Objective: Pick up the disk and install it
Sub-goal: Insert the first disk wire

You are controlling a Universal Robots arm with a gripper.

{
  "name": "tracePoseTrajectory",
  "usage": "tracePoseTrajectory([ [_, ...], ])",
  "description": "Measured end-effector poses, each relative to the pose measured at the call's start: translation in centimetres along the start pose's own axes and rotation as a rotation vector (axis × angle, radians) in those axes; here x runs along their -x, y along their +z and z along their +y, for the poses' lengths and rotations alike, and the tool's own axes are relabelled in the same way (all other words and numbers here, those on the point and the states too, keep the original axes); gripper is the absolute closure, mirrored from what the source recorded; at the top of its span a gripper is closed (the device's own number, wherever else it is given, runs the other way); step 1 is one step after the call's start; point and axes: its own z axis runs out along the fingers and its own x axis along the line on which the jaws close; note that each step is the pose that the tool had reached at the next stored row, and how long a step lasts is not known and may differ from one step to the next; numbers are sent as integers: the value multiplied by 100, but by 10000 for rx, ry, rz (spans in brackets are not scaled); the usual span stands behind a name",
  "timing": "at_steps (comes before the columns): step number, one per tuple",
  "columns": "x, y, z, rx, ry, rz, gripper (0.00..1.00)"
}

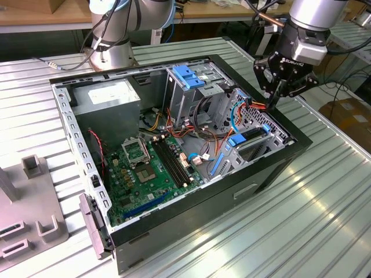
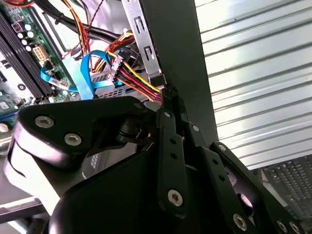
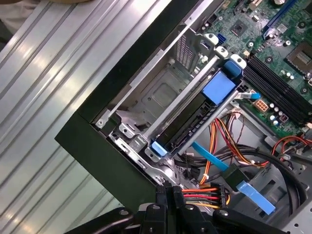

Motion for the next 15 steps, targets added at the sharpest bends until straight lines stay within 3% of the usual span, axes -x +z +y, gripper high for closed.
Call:
tracePoseTrajectory([
  [7, 0, 0, 0, 101, 1055, -6, 84],
  [10, 12, -2, 12, 116, 1196, -6, 84],
  [12, 45, -4, 53, 116, 1199, -6, 84],
  [15, 46, -3, 54, 139, 1423, -5, 84],
])
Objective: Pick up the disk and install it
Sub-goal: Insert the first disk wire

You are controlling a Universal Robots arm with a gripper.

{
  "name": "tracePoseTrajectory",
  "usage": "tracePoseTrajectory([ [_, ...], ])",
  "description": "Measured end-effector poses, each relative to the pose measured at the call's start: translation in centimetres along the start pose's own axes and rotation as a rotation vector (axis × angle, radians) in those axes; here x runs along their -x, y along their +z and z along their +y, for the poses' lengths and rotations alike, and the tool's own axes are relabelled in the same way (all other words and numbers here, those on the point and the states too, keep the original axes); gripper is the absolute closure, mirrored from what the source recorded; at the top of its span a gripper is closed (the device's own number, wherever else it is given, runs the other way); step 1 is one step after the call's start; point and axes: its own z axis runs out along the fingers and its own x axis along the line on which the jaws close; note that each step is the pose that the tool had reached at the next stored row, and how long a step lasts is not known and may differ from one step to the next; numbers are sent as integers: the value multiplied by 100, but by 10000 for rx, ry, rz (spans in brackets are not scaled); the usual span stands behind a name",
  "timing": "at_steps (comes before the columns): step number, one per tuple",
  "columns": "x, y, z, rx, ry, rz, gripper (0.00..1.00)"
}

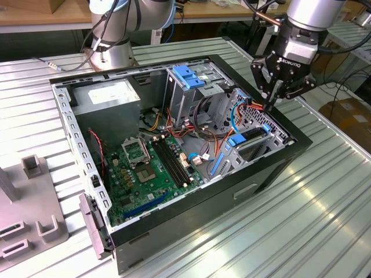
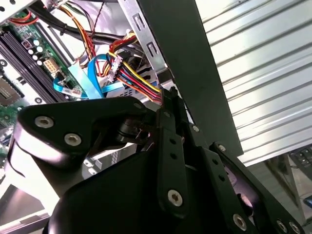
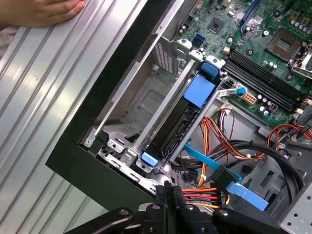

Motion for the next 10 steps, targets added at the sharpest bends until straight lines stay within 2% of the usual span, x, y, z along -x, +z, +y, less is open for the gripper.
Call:
tracePoseTrajectory([
  [4, 0, 0, 0, 56, 524, 6, 84],
  [7, 0, 0, 0, 127, 1246, 2, 84],
  [10, 0, 0, 0, 180, 1783, 0, 84],
])
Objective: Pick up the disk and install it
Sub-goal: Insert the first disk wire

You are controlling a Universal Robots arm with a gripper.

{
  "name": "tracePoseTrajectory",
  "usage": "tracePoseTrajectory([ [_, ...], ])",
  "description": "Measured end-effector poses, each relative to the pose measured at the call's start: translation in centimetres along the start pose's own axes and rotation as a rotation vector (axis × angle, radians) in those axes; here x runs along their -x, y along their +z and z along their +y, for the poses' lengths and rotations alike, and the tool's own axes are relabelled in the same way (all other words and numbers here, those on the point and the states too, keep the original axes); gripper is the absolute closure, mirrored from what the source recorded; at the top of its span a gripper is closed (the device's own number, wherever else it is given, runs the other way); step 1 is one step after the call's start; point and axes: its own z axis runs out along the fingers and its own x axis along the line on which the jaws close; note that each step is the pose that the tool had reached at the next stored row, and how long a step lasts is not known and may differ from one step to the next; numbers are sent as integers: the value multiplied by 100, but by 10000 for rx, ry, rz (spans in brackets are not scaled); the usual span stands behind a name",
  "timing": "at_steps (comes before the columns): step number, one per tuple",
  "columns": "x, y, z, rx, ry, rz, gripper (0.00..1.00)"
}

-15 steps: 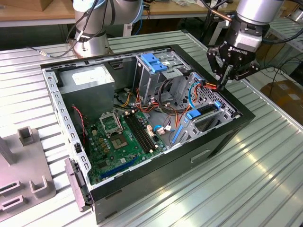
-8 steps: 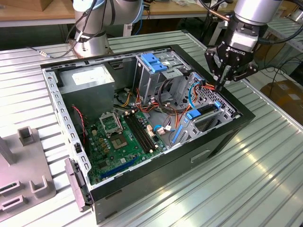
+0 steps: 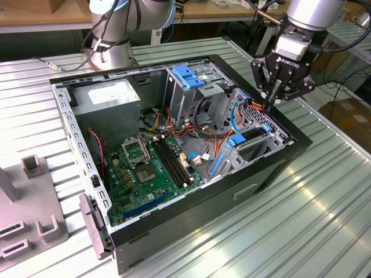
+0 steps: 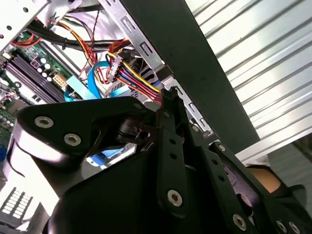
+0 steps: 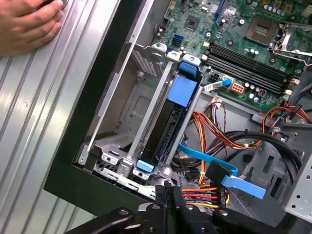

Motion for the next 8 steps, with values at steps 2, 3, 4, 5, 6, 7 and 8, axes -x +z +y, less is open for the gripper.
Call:
tracePoseTrajectory([
  [2, 0, 1, 0, 23, 239, -3, 84],
  [3, 0, 0, 0, 37, 381, -2, 84],
  [4, 0, 0, 0, 48, 491, -3, 84],
  [5, 0, 1, 0, 62, 636, -5, 84],
  [6, 0, 1, 0, 69, 710, -5, 84],
  [7, 0, 1, 0, 77, 793, -5, 84],
  [8, 6, 3, 13, 79, 824, -9, 84],
])
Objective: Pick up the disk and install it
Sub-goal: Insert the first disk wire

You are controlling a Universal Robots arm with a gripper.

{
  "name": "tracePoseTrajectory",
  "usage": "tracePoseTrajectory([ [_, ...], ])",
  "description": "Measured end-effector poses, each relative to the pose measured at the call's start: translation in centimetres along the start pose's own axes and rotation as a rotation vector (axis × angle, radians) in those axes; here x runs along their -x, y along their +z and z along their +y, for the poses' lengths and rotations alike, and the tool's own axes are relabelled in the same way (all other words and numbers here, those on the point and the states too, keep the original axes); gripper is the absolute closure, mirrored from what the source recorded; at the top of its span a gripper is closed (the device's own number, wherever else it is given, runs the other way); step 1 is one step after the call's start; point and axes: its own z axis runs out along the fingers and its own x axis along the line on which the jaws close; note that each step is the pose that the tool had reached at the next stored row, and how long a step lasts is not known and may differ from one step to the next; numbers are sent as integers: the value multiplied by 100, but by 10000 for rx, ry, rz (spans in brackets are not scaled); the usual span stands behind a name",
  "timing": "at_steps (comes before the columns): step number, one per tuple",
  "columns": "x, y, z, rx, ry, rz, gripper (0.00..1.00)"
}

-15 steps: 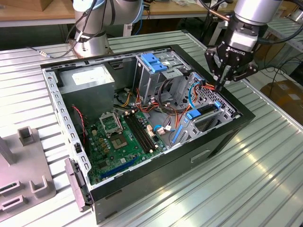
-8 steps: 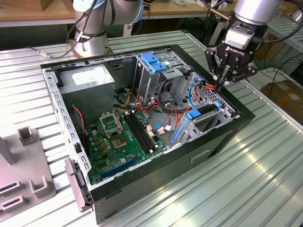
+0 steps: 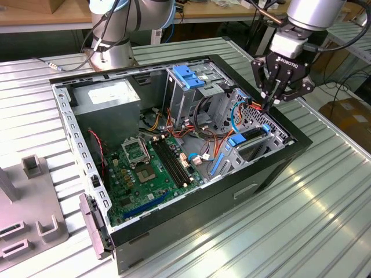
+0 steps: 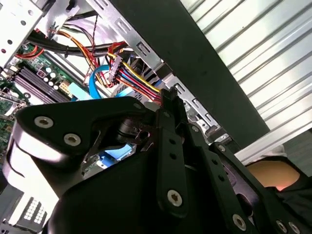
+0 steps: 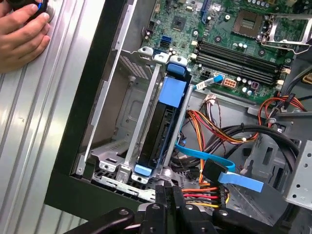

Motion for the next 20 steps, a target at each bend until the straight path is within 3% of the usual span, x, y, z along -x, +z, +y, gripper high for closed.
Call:
tracePoseTrajectory([
  [5, 16, -2, 58, 3, 25, 4, 84],
  [11, 18, 1, 59, 99, 1010, -2, 84],
  [20, 19, 1, 61, 100, 1022, -3, 84],
])
